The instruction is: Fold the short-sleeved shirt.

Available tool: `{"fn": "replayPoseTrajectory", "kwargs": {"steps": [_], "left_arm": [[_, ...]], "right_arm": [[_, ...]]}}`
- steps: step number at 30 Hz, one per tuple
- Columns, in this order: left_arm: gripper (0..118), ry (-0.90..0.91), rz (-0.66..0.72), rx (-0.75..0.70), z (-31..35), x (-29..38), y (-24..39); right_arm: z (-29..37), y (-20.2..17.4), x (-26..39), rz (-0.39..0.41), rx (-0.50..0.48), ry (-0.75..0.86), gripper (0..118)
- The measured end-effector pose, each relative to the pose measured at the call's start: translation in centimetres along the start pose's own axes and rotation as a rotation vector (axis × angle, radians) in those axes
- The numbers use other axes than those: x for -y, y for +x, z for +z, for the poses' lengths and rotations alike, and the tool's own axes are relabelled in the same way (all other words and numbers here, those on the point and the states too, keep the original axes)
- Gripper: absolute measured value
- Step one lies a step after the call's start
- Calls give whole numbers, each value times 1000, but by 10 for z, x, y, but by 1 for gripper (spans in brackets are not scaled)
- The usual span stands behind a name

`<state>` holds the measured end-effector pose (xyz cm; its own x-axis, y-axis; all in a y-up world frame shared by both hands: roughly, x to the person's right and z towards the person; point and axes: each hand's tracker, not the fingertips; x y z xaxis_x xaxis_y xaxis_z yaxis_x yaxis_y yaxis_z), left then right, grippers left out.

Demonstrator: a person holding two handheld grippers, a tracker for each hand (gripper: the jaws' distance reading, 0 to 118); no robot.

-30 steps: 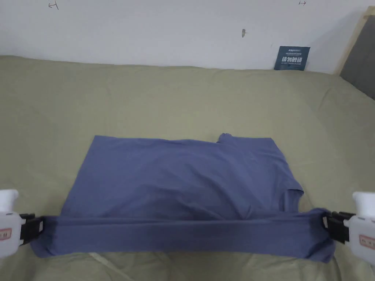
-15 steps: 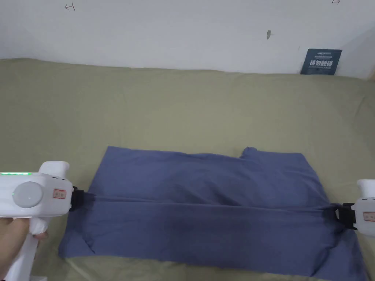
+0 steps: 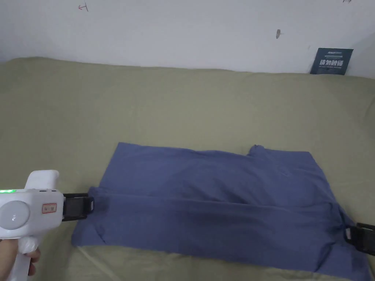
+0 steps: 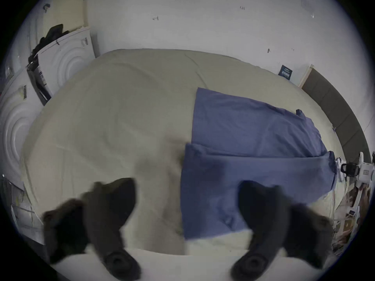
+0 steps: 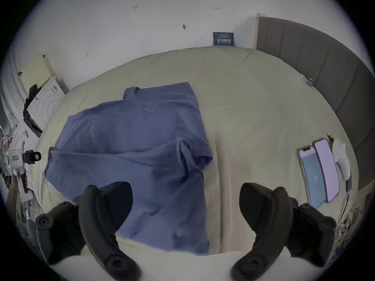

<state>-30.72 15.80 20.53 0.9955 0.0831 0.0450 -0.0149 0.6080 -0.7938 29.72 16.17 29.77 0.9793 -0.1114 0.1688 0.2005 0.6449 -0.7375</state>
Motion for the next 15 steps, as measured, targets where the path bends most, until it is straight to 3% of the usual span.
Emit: {"fn": "replayPoseTrajectory", "kwargs": {"steps": [1,2,3,7,8,9,10,11,15], "left_arm": [[13,1,4,10,7,7,-3],[13,-3,9,14,8,13,-3],[0,-5,12,2,11,20,-2],[0,-42,14,51,14,36,-5],[9,-46,13,51,12,37,-5],[36,-49,10,48,8,38,-4],[90,-58,12,39,2,39,1],[116,-80,11,25,-5,39,1],[117,-95,23,3,-37,37,0]], "right_arm": [[6,-2,7,10,16,6,0],[9,-4,15,39,54,18,0],[15,-8,16,58,69,40,0],[21,-11,29,39,22,8,0],[23,-8,35,36,24,7,0],[21,-6,36,31,23,3,0],[19,-6,36,26,24,-3,0],[18,-6,36,21,24,-6,0],[16,-5,42,16,26,-15,0]]}}
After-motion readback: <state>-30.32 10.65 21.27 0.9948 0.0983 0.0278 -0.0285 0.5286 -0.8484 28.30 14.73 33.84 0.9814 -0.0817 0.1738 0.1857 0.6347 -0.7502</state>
